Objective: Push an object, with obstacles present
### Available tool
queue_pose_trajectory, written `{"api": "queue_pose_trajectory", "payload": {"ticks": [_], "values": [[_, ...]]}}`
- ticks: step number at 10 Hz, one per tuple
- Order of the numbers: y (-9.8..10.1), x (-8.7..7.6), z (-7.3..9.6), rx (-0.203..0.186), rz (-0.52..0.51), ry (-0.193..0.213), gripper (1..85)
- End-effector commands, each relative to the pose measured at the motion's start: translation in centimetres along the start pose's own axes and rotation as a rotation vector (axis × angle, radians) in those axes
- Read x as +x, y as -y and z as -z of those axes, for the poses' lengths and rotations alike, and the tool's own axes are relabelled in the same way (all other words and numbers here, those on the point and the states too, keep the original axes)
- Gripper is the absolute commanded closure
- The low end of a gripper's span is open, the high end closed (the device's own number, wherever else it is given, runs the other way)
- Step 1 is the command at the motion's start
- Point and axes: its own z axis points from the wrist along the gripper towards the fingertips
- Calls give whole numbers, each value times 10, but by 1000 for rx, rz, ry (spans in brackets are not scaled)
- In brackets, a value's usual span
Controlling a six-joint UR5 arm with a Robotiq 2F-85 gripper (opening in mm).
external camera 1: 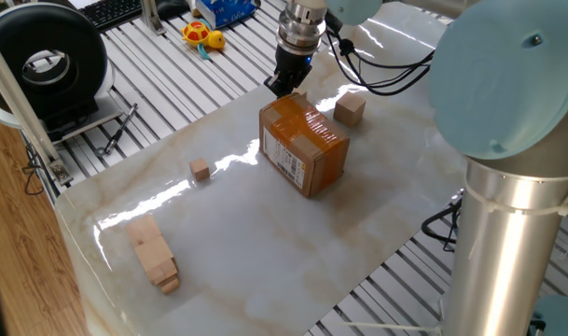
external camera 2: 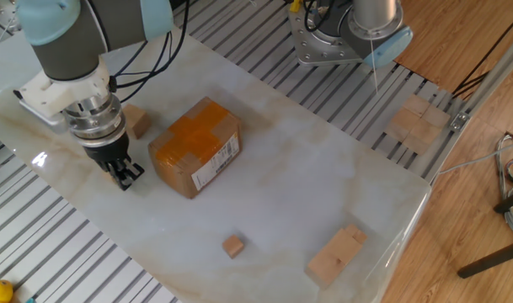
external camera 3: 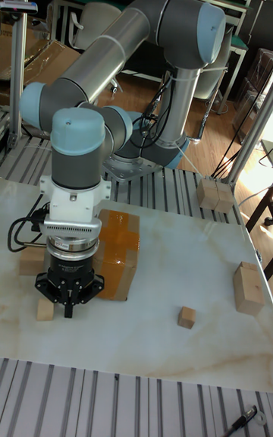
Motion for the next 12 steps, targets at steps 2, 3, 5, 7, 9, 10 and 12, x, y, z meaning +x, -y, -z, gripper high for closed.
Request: {"api": "queue_pose_trajectory", "payload": {"ticks": [2,3,5,7,9,10,12], "values": [[4,-11,0,11,7,35,843],[8,-18,-2,20,19,32,843],[16,-27,0,18,42,21,843],[29,-31,2,31,70,23,843],[42,-30,7,46,92,17,843],[45,-28,7,44,93,18,843],[49,-24,6,35,92,20,843]]}}
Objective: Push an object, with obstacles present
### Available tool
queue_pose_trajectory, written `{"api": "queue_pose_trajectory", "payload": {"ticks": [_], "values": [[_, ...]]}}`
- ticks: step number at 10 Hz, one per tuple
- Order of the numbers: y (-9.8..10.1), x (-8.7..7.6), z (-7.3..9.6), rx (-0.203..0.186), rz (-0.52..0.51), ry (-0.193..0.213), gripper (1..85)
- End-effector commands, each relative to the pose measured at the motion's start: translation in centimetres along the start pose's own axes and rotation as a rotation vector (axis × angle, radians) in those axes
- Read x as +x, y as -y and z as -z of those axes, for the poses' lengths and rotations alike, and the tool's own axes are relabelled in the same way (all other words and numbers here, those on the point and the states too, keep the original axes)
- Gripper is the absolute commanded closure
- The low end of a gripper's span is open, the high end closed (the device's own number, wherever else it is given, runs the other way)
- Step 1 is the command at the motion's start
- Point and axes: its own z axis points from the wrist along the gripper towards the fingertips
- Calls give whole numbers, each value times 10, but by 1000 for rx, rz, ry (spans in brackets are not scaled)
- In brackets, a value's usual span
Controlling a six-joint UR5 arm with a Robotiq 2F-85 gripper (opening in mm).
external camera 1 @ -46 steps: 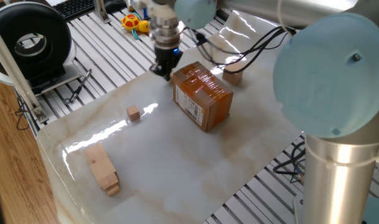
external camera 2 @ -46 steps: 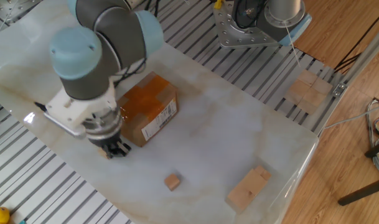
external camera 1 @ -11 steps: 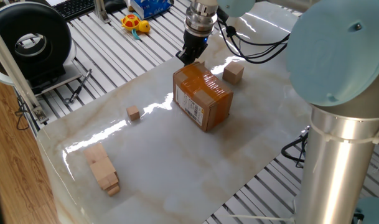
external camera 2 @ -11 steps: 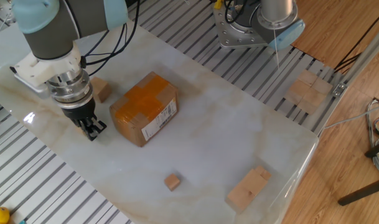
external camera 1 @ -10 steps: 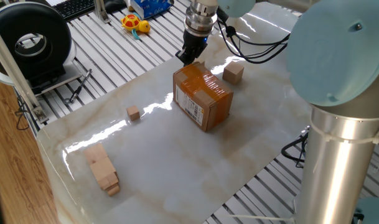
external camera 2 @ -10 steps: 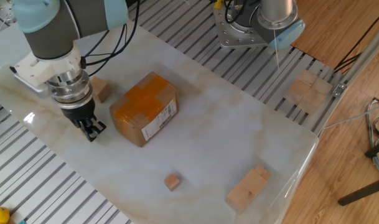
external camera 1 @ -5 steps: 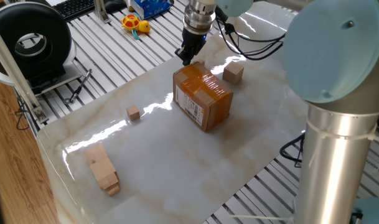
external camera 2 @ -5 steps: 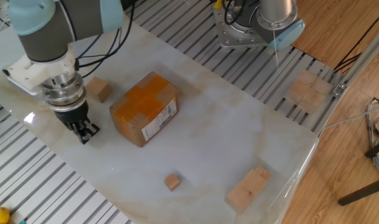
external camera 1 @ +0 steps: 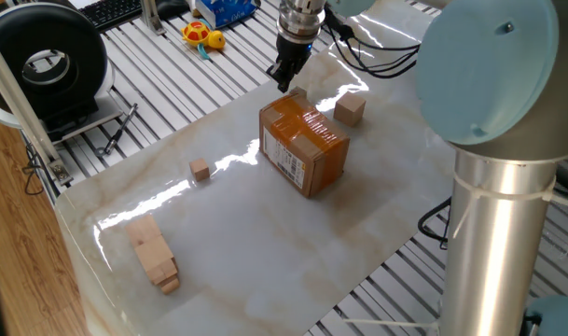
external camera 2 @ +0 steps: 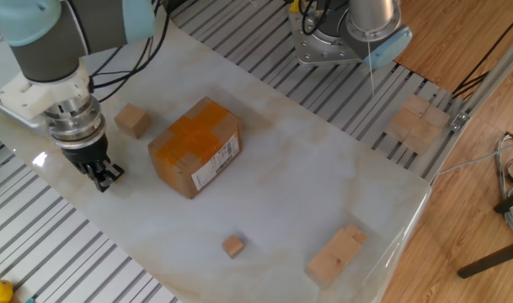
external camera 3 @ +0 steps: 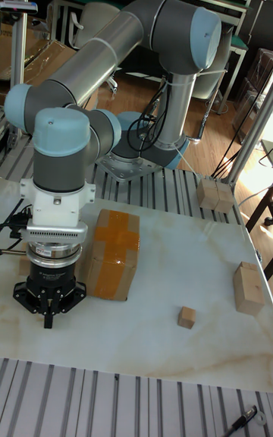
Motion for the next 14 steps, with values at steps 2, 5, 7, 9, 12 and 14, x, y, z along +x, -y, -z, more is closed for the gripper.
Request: {"api": "queue_pose_trajectory", "payload": {"ticks": [2,5,7,9,12,14], "values": [[13,5,-1,-9,1,8,843],[11,10,-3,-26,-11,4,843],[6,12,1,-40,-17,3,843],[1,15,4,-45,-18,2,843],[-1,14,4,-49,-17,5,843],[-2,11,2,-52,-18,8,843]]}}
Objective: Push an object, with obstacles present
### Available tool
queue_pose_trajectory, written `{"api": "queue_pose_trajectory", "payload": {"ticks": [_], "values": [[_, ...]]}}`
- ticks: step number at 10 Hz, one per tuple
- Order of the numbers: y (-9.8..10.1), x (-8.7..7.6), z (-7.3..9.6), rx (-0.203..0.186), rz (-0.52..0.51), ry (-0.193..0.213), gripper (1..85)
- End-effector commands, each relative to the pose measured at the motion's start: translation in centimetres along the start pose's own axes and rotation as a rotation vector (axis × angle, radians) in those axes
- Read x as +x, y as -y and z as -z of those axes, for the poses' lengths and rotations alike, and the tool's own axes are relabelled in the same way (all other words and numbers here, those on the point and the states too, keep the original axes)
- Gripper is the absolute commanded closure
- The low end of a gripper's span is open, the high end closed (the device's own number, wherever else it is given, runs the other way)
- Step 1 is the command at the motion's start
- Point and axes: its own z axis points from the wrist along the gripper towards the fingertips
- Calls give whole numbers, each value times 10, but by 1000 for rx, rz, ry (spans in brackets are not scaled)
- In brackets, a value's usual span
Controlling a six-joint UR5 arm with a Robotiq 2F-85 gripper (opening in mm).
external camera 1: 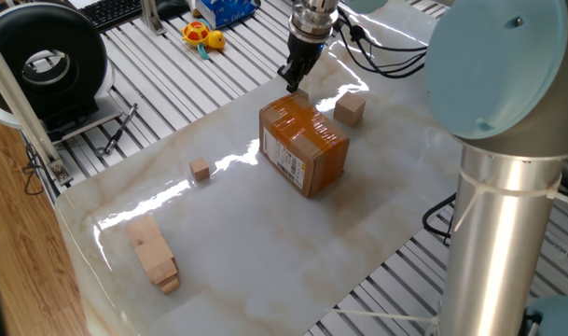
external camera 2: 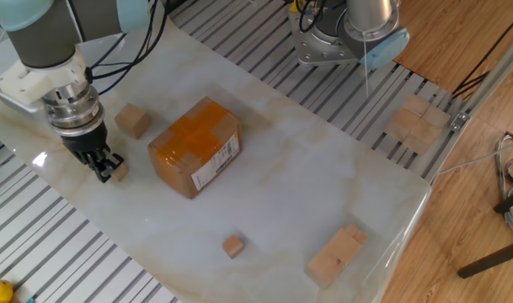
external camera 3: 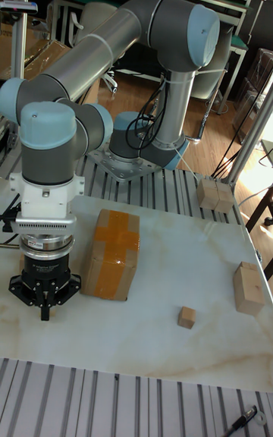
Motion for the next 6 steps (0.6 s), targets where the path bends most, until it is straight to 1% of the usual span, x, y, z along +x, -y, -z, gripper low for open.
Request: {"api": "queue_pose_trajectory", "payload": {"ticks": [1,4,6], "values": [[-4,-3,-1,-13,-14,6,843],[-3,3,1,-13,-15,-5,843],[-1,10,2,-17,-14,-9,843]]}}
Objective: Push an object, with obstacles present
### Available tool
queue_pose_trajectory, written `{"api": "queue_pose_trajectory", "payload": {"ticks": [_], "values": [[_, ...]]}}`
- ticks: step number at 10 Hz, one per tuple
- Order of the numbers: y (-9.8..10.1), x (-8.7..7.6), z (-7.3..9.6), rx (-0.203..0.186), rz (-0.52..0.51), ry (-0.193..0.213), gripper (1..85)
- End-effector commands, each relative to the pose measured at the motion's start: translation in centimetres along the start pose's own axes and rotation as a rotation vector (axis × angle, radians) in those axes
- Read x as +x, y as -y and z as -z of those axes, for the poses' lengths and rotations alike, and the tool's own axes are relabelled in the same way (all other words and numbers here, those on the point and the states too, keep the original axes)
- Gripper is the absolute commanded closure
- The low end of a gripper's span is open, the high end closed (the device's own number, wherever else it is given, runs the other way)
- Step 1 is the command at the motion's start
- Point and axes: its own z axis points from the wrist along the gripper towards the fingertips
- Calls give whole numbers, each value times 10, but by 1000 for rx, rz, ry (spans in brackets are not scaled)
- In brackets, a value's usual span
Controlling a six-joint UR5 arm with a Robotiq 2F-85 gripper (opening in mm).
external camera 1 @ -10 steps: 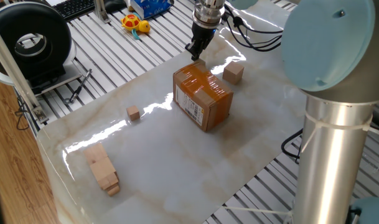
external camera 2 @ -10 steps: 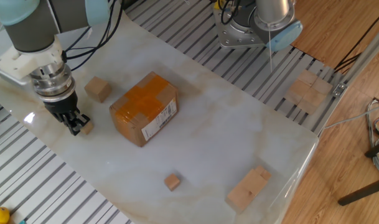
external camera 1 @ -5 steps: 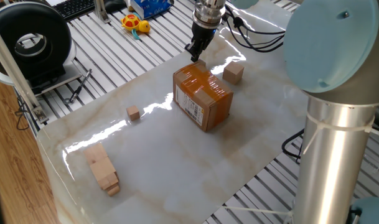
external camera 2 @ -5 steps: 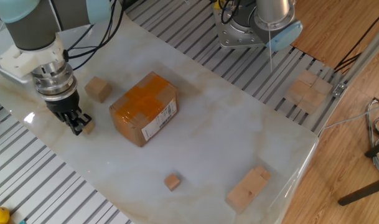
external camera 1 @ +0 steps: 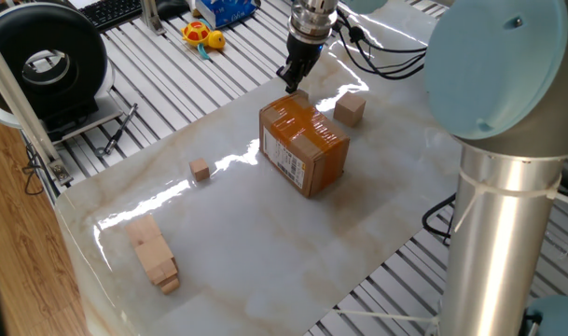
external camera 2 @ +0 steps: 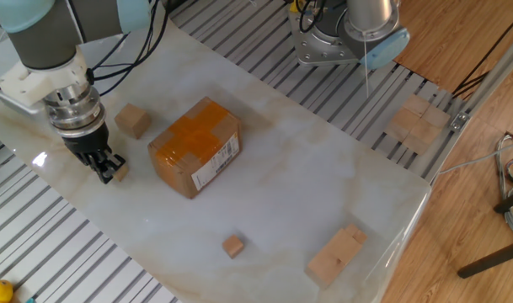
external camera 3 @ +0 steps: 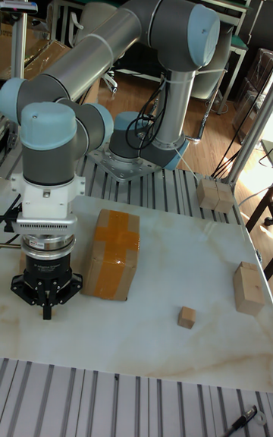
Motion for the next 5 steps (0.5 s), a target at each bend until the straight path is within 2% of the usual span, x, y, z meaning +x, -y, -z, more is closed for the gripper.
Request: {"api": "queue_pose_trajectory", "payload": {"ticks": [1,5], "values": [[2,8,1,-10,-10,1,843],[2,24,6,-19,-13,-7,843]]}}
